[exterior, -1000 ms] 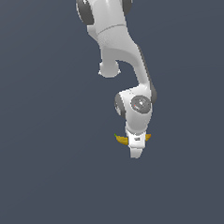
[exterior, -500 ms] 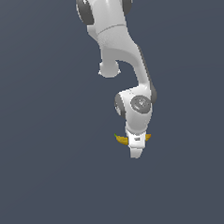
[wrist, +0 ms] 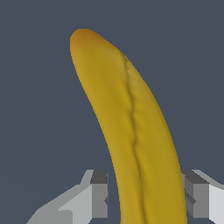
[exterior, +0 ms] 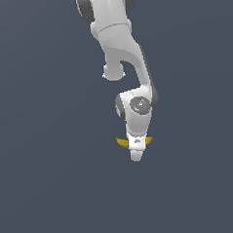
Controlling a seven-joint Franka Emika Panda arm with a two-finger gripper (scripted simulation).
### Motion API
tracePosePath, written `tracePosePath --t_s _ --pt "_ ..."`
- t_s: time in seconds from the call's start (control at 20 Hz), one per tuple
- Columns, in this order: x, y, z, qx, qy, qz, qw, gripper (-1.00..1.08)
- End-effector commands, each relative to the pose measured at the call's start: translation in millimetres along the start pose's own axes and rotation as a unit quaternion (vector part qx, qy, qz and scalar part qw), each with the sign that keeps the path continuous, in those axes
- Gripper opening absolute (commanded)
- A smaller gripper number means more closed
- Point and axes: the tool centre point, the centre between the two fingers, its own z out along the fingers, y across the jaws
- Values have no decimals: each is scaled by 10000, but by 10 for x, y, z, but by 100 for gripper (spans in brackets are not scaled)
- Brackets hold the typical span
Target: Pick up the object and move it to a goal position.
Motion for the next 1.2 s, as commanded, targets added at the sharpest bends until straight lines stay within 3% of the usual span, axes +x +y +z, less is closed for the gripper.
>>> tracePosePath --t_s 0.0,0.8,1.15 --pt "-109 -57 -19 -10 0 4 10000 -100" --pt "-1323 -778 -111 -5 1 8 10000 -100" --pt "-1701 -979 -138 -2 1 6 10000 -100"
